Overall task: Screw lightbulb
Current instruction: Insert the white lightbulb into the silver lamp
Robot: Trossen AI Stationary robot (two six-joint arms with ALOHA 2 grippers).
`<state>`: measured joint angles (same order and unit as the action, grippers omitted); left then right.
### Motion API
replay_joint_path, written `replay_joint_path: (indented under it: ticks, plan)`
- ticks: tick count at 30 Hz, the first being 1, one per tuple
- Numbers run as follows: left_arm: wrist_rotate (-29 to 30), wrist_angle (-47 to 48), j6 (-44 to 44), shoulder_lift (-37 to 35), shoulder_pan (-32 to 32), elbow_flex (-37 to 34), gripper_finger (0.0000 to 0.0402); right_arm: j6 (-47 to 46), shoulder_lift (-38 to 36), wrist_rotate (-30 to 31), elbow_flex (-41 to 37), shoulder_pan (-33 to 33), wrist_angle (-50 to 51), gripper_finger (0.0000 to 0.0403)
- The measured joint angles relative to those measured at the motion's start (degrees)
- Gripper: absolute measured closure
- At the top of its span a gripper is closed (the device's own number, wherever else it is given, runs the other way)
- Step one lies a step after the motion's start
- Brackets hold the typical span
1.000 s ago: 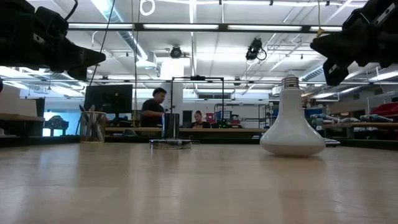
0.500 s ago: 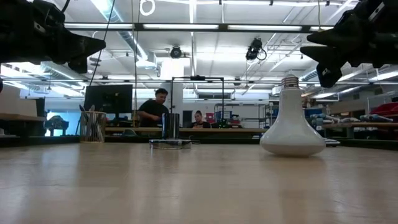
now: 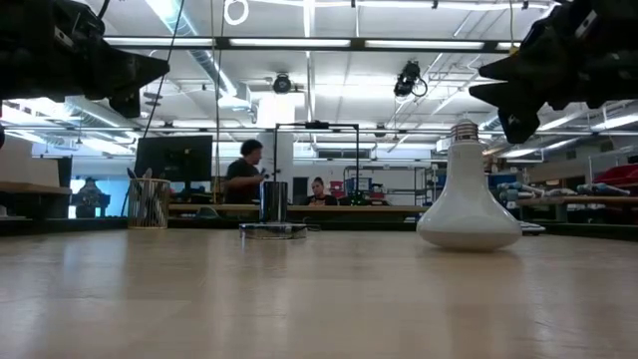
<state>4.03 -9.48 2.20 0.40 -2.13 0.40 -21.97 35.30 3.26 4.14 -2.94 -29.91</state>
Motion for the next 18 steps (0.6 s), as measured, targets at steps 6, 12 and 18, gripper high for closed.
replay_joint_path:
  ticks: [6,12,18]
  plan:
    - [-1.1,-0.1,0.0,0.1,0.0,0.0,0.0396,2.6,0.2,-1.2,1.6,0.0,0.0,0.026]
    - [-1.4,0.0,4.2,0.4,0.0,0.0,0.0396,0.4,1.1,-1.2,3.8,0.0,6.1,0.0253]
    - [-1.6,5.3,8.8,0.4,0.0,0.0,0.0396,-0.4,5.3,-0.9,10.1,0.0,17.2,0.022]
